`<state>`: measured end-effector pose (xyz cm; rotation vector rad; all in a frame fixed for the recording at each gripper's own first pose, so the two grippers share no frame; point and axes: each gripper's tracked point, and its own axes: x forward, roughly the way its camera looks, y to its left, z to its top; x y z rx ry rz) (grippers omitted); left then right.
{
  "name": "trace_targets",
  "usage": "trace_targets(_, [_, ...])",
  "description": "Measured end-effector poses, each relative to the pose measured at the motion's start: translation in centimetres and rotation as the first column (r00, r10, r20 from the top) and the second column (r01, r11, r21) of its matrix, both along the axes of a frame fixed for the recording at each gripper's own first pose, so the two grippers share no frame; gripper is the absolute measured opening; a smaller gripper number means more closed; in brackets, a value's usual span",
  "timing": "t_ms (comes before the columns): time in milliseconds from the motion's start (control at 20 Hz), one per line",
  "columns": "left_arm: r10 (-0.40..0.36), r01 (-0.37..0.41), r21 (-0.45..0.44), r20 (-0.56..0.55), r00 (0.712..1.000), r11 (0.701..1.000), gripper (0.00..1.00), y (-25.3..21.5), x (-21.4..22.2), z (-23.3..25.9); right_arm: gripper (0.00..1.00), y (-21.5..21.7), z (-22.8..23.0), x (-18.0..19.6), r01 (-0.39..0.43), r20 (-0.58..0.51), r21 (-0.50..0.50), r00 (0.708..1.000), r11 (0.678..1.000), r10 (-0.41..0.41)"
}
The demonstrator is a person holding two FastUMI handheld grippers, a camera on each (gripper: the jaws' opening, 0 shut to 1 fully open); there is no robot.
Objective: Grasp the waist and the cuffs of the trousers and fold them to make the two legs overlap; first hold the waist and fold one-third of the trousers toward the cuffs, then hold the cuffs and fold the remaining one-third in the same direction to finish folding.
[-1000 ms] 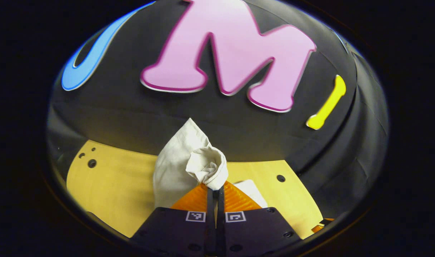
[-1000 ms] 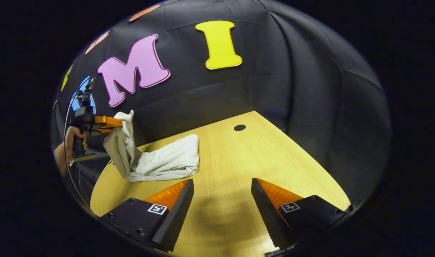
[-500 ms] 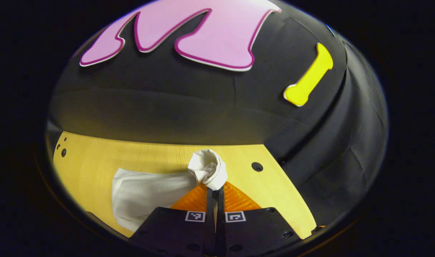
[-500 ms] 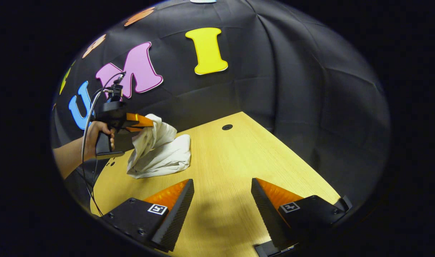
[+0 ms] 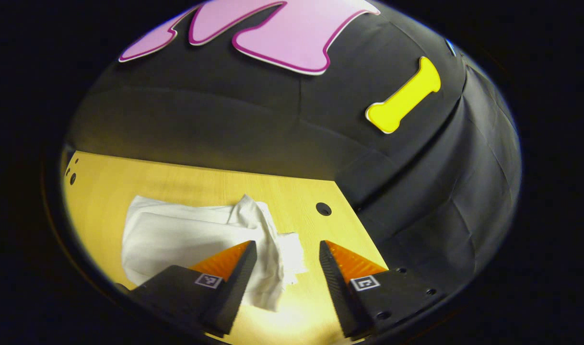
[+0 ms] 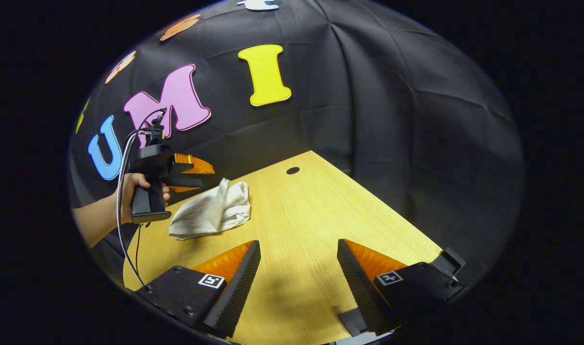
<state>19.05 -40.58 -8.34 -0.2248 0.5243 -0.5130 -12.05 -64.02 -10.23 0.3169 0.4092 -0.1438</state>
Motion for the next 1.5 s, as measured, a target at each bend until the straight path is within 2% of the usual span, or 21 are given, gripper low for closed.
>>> trace_targets(100, [0.027, -0.027, 0.012, 0.006, 1.0, 1.0, 0.94, 2.7, -1.9, 0.9, 0.98, 1.4, 1.2, -0.6, -0.015, 0.013, -0.006, 1.0, 1.0, 0.015])
trace_targets(200, [0.046, -0.05, 0.059, 0.07, 0.996, 0.997, 0.98, 6.1, -4.7, 2.3, 0.98, 3.0, 2.8, -1.2, -0.037, 0.033, -0.026, 0.999, 0.999, 0.038])
trace_targets(300, [0.057, -0.081, 0.13, 0.177, 0.983, 0.988, 0.98, 9.9, -7.7, 4.2, 0.98, 4.7, 4.4, -1.7, -0.057, 0.061, -0.056, 0.996, 0.997, 0.06])
trace_targets(350, [0.06, -0.097, 0.156, 0.226, 0.972, 0.983, 0.92, 11.6, -9.7, 5.1, 0.98, 5.6, 5.4, -2.3, -0.068, 0.076, -0.07, 0.994, 0.995, 0.073])
trace_targets(400, [0.065, -0.111, 0.161, 0.267, 0.961, 0.981, 0.98, 13.1, -11.7, 6.0, 0.98, 6.5, 6.4, -2.8, -0.077, 0.093, -0.084, 0.992, 0.993, 0.085])
trace_targets(550, [0.076, -0.125, 0.121, 0.345, 0.935, 0.985, 0.98, 16.7, -18.7, 8.1, 0.98, 9.0, 8.6, -4.9, -0.096, 0.137, -0.12, 0.984, 0.988, 0.112])
trace_targets(650, [0.102, -0.149, 0.105, 0.358, 0.928, 0.983, 0.97, 19.4, -23.0, 7.9, 0.98, 10.8, 9.8, -6.3, -0.118, 0.154, -0.141, 0.978, 0.983, 0.14])
trace_targets(750, [0.114, -0.16, 0.114, 0.336, 0.935, 0.98, 0.98, 21.7, -27.3, 6.3, 0.98, 12.7, 10.4, -7.7, -0.152, 0.15, -0.159, 0.973, 0.975, 0.176])
trace_targets(900, [0.191, -0.246, 0.121, 0.347, 0.918, 0.962, 0.97, 25.6, -31.5, 4.3, 0.98, 14.9, 11.4, -10.2, -0.174, 0.17, -0.162, 0.965, 0.971, 0.201])
trace_targets(1050, [0.274, -0.321, 0.082, 0.349, 0.896, 0.944, 0.98, 28.6, -35.2, 2.7, 0.98, 16.7, 11.7, -12.3, -0.189, 0.178, -0.186, 0.959, 0.964, 0.223])
trace_targets(1150, [0.317, -0.365, 0.076, 0.357, 0.879, 0.928, 0.97, 30.6, -37.3, 1.9, 0.98, 17.6, 11.6, -13.7, -0.199, 0.181, -0.205, 0.955, 0.958, 0.237])
trace_targets(1250, [0.336, -0.385, 0.065, 0.369, 0.867, 0.921, 0.98, 30.6, -38.3, 1.3, 0.98, 18.2, 11.0, -14.8, -0.212, 0.165, -0.213, 0.954, 0.954, 0.249])
trace_targets(1500, [0.315, -0.372, 0.095, 0.37, 0.874, 0.923, 0.98, 28.1, -37.3, -0.9, 0.98, 19.2, 10.4, -15.9, -0.234, 0.134, -0.188, 0.956, 0.954, 0.261])
